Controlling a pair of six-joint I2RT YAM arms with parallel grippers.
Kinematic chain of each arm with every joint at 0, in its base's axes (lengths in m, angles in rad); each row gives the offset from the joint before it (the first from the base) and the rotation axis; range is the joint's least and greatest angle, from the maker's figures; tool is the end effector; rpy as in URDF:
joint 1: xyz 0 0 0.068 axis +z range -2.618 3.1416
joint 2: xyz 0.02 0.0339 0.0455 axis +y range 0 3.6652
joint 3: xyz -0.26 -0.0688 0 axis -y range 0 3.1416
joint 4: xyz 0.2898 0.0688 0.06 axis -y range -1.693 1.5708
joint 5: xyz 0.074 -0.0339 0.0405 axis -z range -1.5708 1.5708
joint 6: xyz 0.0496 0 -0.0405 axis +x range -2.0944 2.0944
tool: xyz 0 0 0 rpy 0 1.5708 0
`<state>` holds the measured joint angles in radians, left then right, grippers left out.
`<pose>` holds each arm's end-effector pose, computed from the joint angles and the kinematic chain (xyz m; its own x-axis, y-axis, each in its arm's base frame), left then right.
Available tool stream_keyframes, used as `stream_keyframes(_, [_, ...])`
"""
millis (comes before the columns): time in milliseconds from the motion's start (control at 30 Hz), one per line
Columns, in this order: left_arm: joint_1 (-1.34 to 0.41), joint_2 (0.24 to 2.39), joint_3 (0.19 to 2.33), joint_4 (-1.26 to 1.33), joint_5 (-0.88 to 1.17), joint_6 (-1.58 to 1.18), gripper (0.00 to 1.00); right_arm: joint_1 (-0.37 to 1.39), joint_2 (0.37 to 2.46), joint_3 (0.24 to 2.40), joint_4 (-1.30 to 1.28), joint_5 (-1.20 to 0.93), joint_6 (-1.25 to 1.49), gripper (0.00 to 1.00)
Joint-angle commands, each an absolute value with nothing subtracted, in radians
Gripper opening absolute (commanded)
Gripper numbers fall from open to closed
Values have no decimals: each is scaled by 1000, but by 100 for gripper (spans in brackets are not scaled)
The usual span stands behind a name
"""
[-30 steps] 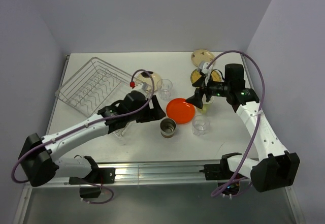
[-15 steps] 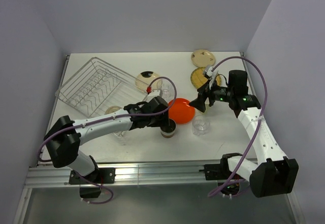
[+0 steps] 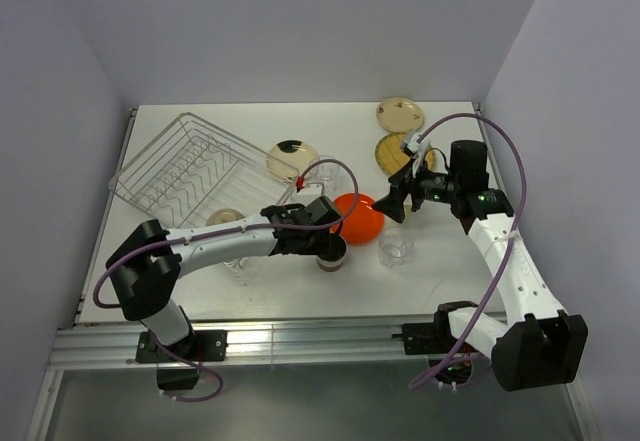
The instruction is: Load the mixed dishes into the dish rack
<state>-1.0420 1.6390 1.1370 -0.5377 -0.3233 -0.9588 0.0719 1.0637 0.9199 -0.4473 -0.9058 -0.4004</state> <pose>0.2063 -0.3218 0.1817 -0.8536 -0.0775 -0.5152 0.0676 0.9640 -0.2572 0.2725 0.0588 0.3003 -0.2406 -0.2585 -0.9356 -0.8576 0.5080 0.0802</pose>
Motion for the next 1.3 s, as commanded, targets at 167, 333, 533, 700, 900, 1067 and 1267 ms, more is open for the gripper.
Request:
stream_keyframes(167, [-1060,1666,1195,-568,-367,-959,34,63,1023,899,-439,-916,-408,98])
stream_keyframes(333, [-1060,1661,1196,-569,-368,-956,16,61,1017,894,-457,-925,-425,98])
stream_keyframes(533, [-1060,1657,1203,-558,-347,-937,0,61,1017,908,-485,-939,-466,98])
stream_keyframes(700, [-1057,1611,1201,-542,-299,-898,0,61,1017,923,-554,-983,-587,98])
stream_keyframes(900, [-991,1457,1129,-422,-108,-864,0,66,1019,979,-715,-1074,-892,98])
stream_keyframes(1067, [-852,1289,988,-270,127,-900,0,78,1022,1012,-721,-1123,-971,98])
stream_keyframes(1267, [-694,1102,812,-5,325,-1038,0,80,1051,976,-102,-1181,-135,98])
